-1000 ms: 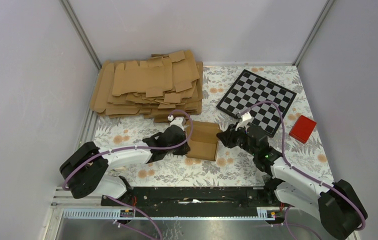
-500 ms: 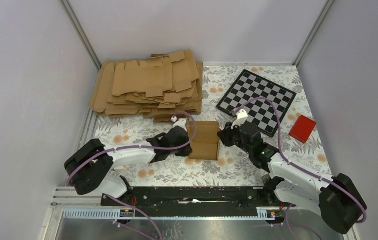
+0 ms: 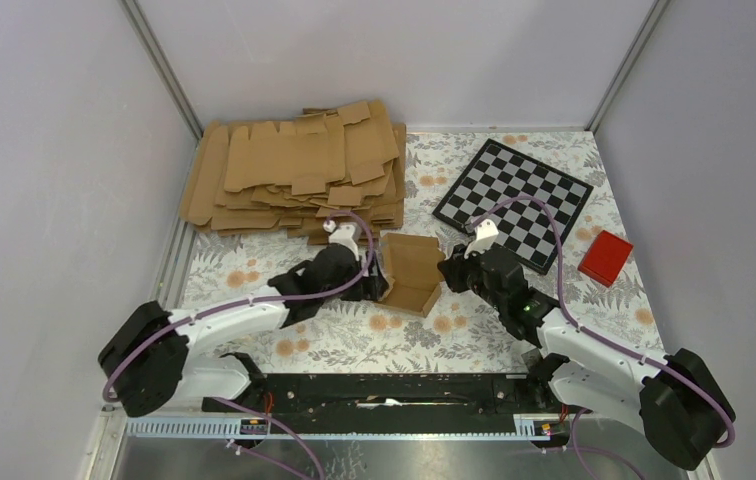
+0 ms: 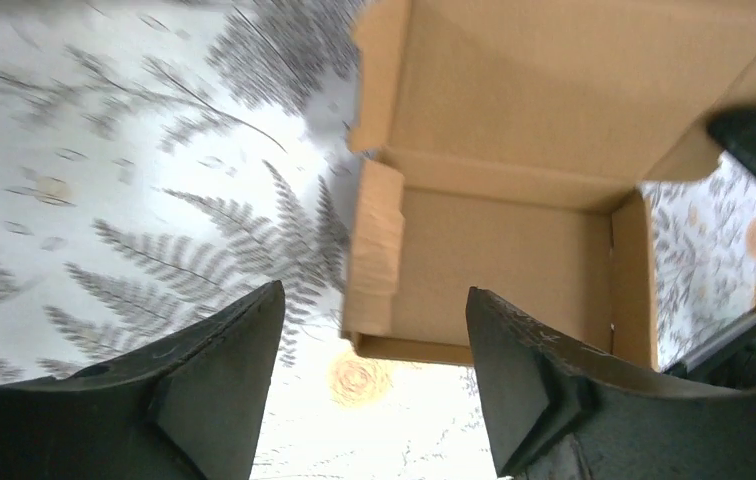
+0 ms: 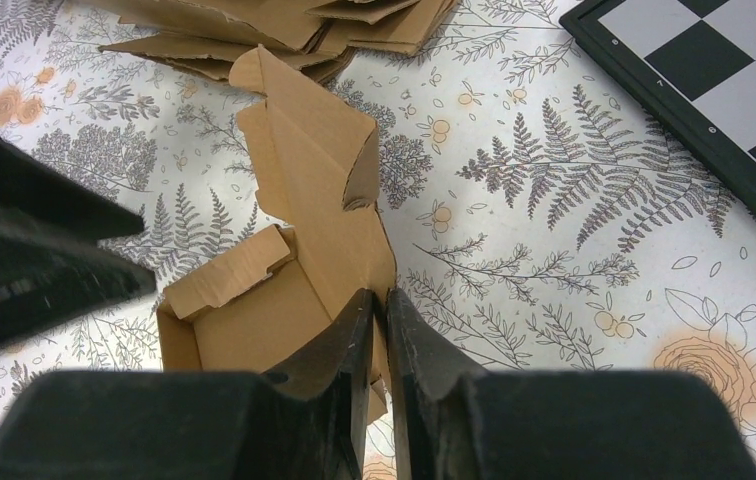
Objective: Fold the paper box
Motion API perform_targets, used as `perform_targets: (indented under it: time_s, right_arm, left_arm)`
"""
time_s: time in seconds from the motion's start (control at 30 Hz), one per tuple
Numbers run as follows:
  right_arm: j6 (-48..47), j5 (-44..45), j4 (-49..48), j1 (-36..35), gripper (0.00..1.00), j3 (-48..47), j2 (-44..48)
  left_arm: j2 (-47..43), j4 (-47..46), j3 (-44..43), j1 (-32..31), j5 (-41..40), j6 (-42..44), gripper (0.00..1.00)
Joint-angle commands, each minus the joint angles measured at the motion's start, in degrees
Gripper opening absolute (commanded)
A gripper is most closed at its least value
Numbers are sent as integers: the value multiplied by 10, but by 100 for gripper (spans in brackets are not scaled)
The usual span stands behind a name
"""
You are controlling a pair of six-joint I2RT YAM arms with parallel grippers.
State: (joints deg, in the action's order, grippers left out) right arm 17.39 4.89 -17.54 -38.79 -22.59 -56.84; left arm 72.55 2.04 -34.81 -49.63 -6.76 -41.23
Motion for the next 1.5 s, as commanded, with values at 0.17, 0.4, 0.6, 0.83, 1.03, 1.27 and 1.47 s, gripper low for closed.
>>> perform_targets:
  time_s: [0.17, 0.4, 0.6, 0.83, 1.03, 1.27, 1.47]
  right_arm:
    - [-14, -20, -42, -5, 17, 11, 16]
    - [-14, -20, -39, -5, 17, 8, 9]
    - [-13, -19, -36, -4, 17, 5, 6]
    - [-13, -17, -31, -5, 17, 2, 7]
    - [-5, -23, -22, -5, 17, -11, 3]
    - [6, 20, 24, -5, 19, -53, -29]
    - [12, 68, 51, -5, 29, -88, -64]
  left_arm:
    - [-17, -59, -7, 136, 92, 63, 70]
    - [78, -167, -41, 150, 169, 103, 59]
    - [126, -210, -68, 150, 207, 118, 55]
    - [197, -202, -113, 150, 217, 116, 30]
    - [200, -185, -127, 150, 213, 114, 1]
    - [152, -152, -127, 132, 163, 119, 0]
    - [120, -115, -137, 93, 102, 143, 0]
